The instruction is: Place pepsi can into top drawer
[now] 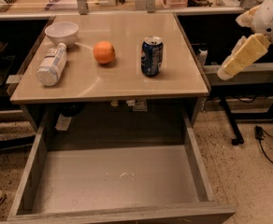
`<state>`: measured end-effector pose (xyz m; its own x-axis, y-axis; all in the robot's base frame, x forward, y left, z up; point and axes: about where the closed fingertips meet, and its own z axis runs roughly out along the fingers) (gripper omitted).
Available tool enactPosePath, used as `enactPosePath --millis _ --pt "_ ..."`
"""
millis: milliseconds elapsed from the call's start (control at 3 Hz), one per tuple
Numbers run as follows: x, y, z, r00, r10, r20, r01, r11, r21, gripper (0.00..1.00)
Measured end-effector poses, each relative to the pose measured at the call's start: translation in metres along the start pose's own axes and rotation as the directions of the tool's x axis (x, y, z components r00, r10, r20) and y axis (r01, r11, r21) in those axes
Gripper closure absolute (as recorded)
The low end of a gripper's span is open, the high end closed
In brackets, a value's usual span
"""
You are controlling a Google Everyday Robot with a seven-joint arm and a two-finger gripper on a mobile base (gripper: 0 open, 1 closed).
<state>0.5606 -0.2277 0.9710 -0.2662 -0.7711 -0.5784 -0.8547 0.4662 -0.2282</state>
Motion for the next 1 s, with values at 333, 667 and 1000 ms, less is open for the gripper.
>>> enactPosePath --millis 333,667,1000 --pt "0.0 0.0 0.0 1.0 0.0 0.001 0.0 1.0 0.0 0.0" --pt "-0.013 -0.002 0.027 0.997 0.017 0.075 -0.014 0.9991 -0.039 0.0" --pt "-0.029 -0.011 0.06 0.988 0.043 0.151 -0.029 0.9954 -0.092 0.0"
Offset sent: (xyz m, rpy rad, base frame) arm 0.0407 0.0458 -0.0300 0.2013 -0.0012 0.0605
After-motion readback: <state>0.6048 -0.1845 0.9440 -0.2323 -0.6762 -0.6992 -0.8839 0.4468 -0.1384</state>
